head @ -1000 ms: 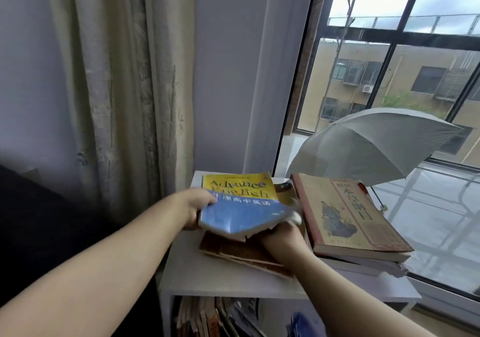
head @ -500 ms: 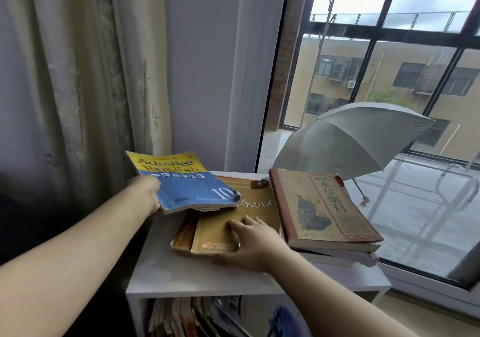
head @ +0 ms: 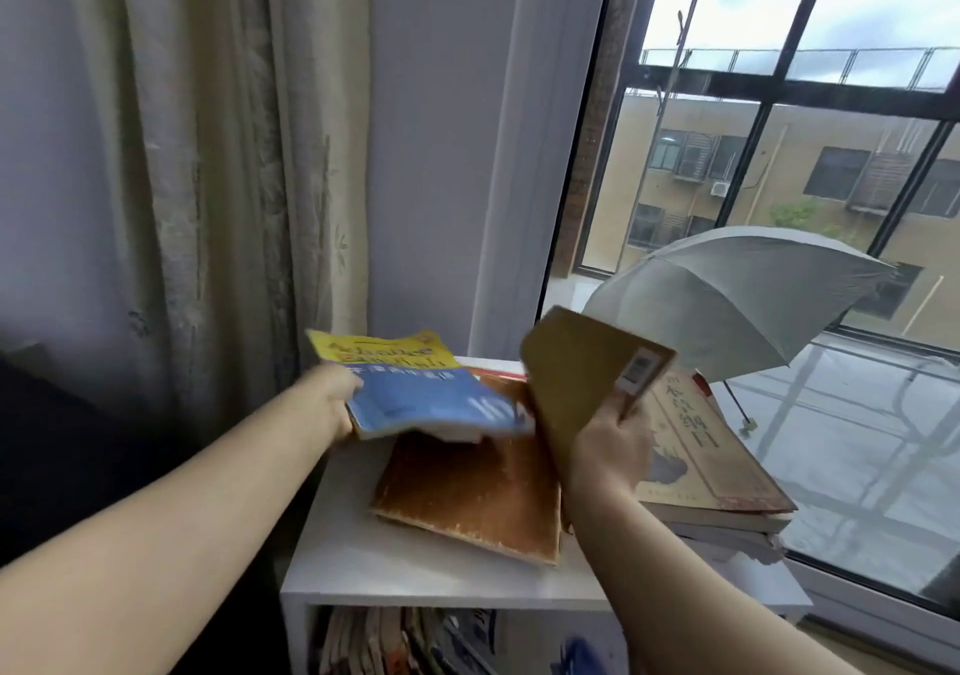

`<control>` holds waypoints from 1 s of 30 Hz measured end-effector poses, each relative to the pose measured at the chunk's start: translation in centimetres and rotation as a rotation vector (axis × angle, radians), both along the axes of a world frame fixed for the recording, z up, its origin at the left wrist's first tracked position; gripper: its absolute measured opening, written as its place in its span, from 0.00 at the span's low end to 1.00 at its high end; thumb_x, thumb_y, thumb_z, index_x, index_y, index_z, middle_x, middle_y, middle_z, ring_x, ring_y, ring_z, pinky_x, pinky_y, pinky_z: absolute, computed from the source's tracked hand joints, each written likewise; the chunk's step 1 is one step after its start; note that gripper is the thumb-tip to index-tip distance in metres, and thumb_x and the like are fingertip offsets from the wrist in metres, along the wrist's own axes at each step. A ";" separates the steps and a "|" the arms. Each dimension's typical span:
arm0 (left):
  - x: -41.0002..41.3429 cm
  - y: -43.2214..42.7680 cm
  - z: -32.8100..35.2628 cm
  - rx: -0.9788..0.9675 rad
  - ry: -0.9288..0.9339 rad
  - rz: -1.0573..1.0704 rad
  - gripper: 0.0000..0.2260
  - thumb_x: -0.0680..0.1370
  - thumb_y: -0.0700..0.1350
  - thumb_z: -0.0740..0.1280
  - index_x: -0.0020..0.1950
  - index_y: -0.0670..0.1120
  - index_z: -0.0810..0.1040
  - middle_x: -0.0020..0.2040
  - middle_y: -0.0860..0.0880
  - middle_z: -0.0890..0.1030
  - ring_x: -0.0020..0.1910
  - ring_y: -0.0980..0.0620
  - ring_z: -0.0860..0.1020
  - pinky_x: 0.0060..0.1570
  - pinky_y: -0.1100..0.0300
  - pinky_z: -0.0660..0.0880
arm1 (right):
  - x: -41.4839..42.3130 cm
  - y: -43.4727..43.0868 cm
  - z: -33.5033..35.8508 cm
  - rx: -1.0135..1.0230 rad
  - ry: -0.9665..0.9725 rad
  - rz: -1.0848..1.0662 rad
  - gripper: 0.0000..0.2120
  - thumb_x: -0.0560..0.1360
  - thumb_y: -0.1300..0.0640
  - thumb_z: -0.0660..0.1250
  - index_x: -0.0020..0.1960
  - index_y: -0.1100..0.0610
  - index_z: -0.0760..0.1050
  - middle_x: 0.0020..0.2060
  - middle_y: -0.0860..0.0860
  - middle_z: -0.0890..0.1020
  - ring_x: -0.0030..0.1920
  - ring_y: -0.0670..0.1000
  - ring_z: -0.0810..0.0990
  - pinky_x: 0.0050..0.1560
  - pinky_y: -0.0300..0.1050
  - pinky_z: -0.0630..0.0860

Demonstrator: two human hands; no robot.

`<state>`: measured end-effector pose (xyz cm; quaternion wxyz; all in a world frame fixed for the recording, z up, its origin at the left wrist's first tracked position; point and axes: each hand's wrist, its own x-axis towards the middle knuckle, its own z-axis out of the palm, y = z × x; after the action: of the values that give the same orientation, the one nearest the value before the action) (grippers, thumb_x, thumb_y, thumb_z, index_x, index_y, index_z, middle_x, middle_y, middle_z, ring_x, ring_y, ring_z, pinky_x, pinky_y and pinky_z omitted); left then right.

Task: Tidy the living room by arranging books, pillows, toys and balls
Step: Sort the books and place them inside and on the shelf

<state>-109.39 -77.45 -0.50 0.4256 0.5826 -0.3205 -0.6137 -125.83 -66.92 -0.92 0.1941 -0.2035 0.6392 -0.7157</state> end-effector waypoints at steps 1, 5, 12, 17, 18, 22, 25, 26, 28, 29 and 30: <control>-0.1 0.1 -0.6 0.035 -0.032 -0.072 0.14 0.82 0.33 0.53 0.66 0.39 0.67 0.58 0.38 0.74 0.57 0.40 0.75 0.61 0.52 0.67 | -0.7 -0.1 0.2 -0.004 0.110 0.009 0.15 0.82 0.55 0.52 0.66 0.55 0.69 0.53 0.53 0.77 0.57 0.57 0.75 0.54 0.43 0.66; -0.7 -0.4 -1.8 0.150 -0.160 -0.329 0.09 0.77 0.40 0.62 0.55 0.40 0.76 0.53 0.43 0.78 0.51 0.47 0.78 0.56 0.57 0.73 | -0.6 -0.8 -0.1 -0.032 0.725 0.161 0.23 0.79 0.58 0.62 0.69 0.41 0.65 0.66 0.50 0.74 0.57 0.51 0.77 0.49 0.33 0.67; -1.5 0.1 -2.3 -0.006 -0.279 -0.498 0.10 0.79 0.44 0.63 0.55 0.38 0.74 0.42 0.42 0.78 0.39 0.47 0.78 0.41 0.56 0.77 | 1.7 0.2 -2.9 0.589 1.024 1.031 0.21 0.77 0.39 0.58 0.68 0.42 0.69 0.69 0.44 0.69 0.70 0.48 0.62 0.70 0.51 0.57; -1.6 0.4 -0.3 -0.499 -0.484 -0.413 0.12 0.76 0.36 0.67 0.57 0.43 0.71 0.51 0.44 0.77 0.50 0.44 0.77 0.49 0.54 0.76 | 0.6 -1.5 -3.3 0.544 0.819 0.638 0.23 0.76 0.43 0.61 0.69 0.49 0.67 0.63 0.49 0.75 0.62 0.51 0.73 0.63 0.49 0.69; -1.4 0.1 0.4 -0.595 -0.415 -0.431 0.13 0.76 0.37 0.67 0.59 0.44 0.71 0.51 0.45 0.77 0.50 0.44 0.78 0.48 0.54 0.76 | 0.2 -1.7 -3.4 0.532 0.747 0.548 0.30 0.73 0.40 0.64 0.71 0.49 0.63 0.65 0.50 0.72 0.65 0.54 0.71 0.65 0.52 0.69; -0.1 0.9 3.0 -0.765 -0.027 -0.394 0.09 0.75 0.39 0.67 0.51 0.52 0.73 0.44 0.45 0.80 0.42 0.46 0.80 0.42 0.52 0.80 | -1.5 -1.9 -2.9 0.049 -0.083 0.530 0.47 0.62 0.35 0.73 0.73 0.45 0.54 0.65 0.49 0.71 0.58 0.59 0.77 0.59 0.61 0.73; 0.6 1.0 3.0 -0.728 0.110 -0.406 0.11 0.75 0.39 0.67 0.50 0.54 0.73 0.47 0.48 0.81 0.46 0.48 0.81 0.46 0.53 0.79 | -2.5 -1.7 -1.3 -0.035 -0.131 0.619 0.40 0.52 0.32 0.74 0.59 0.49 0.71 0.53 0.51 0.80 0.43 0.54 0.79 0.43 0.49 0.77; 0.9 1.2 3.0 -0.705 0.121 -0.429 0.12 0.76 0.38 0.66 0.51 0.54 0.73 0.49 0.49 0.81 0.48 0.49 0.80 0.47 0.54 0.79 | -2.4 -1.8 -0.8 -0.050 -0.054 0.606 0.28 0.57 0.36 0.73 0.51 0.47 0.72 0.47 0.48 0.81 0.43 0.52 0.80 0.43 0.46 0.77; 1.1 1.0 2.8 -0.662 0.116 -0.446 0.15 0.75 0.35 0.66 0.54 0.54 0.73 0.51 0.51 0.80 0.50 0.51 0.80 0.47 0.56 0.78 | -2.1 -1.7 0.0 -0.106 0.022 0.558 0.12 0.66 0.49 0.73 0.45 0.45 0.72 0.43 0.44 0.81 0.43 0.47 0.80 0.44 0.42 0.77; 1.4 0.8 2.6 -0.650 0.116 -0.439 0.17 0.74 0.35 0.67 0.57 0.52 0.74 0.53 0.50 0.81 0.52 0.50 0.80 0.48 0.56 0.78 | -2.0 -1.7 0.2 -0.115 0.022 0.571 0.11 0.67 0.52 0.72 0.45 0.46 0.73 0.44 0.45 0.81 0.44 0.48 0.81 0.44 0.42 0.77; 1.7 0.6 2.4 -0.629 0.116 -0.433 0.18 0.73 0.36 0.69 0.60 0.50 0.74 0.55 0.49 0.81 0.53 0.49 0.80 0.49 0.56 0.78 | -1.6 -1.7 0.4 -0.126 -0.001 0.602 0.11 0.66 0.52 0.73 0.46 0.48 0.75 0.45 0.48 0.82 0.46 0.50 0.82 0.45 0.44 0.78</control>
<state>-107.74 -76.80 1.91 0.4613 0.3068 -0.5842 -0.5931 -127.46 -68.58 -0.51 0.3847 -0.3950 0.5045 -0.6644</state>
